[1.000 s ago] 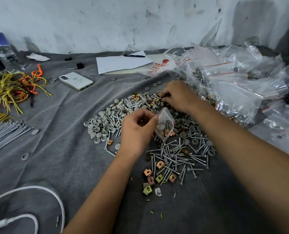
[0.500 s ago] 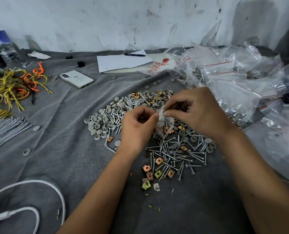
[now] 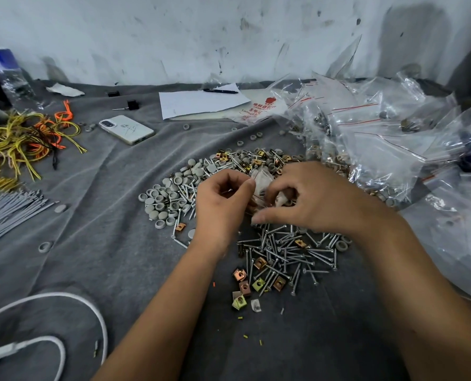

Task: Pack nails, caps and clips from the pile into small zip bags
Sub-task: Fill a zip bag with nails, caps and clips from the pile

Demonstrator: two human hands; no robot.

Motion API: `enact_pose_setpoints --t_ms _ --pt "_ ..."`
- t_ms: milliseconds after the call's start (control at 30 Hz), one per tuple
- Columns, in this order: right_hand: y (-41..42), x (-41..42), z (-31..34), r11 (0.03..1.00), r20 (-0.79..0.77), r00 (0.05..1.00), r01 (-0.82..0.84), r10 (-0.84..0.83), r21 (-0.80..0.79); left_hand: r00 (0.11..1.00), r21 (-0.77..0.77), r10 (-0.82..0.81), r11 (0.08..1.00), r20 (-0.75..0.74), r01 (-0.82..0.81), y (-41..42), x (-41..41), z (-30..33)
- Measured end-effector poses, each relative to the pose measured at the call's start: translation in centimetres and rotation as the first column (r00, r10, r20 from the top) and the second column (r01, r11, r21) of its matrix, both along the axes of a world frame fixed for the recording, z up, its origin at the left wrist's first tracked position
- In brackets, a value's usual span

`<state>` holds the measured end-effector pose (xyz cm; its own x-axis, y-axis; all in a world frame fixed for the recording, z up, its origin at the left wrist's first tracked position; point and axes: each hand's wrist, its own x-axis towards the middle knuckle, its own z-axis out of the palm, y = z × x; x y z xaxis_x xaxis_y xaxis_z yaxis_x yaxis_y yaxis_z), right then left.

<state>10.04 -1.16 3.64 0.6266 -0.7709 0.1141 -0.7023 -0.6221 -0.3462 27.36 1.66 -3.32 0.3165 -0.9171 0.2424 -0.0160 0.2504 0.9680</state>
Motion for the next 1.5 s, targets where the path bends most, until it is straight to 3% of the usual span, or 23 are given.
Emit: enact_pose_setpoints --t_ms 100,200,333,533,733,1000,1100,1200,1400,1500 --pt "0.0 0.1 -0.1 1.0 -0.015 0.999 0.031 -0.031 0.003 0.999 0.004 0.013 1.0 -0.05 -0.013 0.0 0.1 0.2" --pt "-0.6 -0.4 -0.6 0.993 0.204 0.975 0.067 -0.086 0.099 0.99 0.005 0.005 1.0 -0.138 -0.004 0.1 0.3 0.5" --pt "-1.6 -1.4 -1.6 0.947 0.405 0.886 0.102 -0.226 0.304 0.969 -0.018 0.121 0.992 -0.217 -0.128 0.0 1.0 0.7" --pt "-2.3 -1.3 -2.4 0.895 0.623 0.728 -0.029 -0.286 0.444 0.951 -0.021 0.23 0.971 -0.206 -0.239 0.0 1.3 0.8" --pt "-1.9 -1.1 -1.9 0.884 0.767 0.567 -0.137 -0.3 0.446 0.977 0.035 0.175 0.984 -0.124 -0.172 0.4 0.8 1.2" --pt "-1.9 -1.2 -0.9 0.867 0.866 0.409 -0.272 -0.288 0.417 0.989 0.063 -0.121 0.99 -0.083 0.126 0.6 0.8 1.1" --pt "-2.2 -1.1 -1.1 0.879 0.887 0.332 -0.245 -0.321 0.409 0.974 0.037 -0.213 0.976 -0.08 0.217 0.5 1.2 1.1" --pt "-2.6 -1.3 -1.8 0.881 0.886 0.242 -0.171 -0.396 0.441 0.977 0.069 -0.211 0.975 -0.02 0.212 0.6 1.4 0.9" --pt "-2.9 -1.8 -3.5 0.858 0.858 0.213 -0.124 -0.467 0.498 0.986 0.099 -0.16 0.982 -0.043 0.164 0.6 1.3 0.8" --pt "-2.9 -1.6 -3.5 0.862 0.873 0.113 -0.14 -0.475 0.487 0.981 0.083 -0.184 0.979 -0.058 0.189 0.6 1.0 1.0"
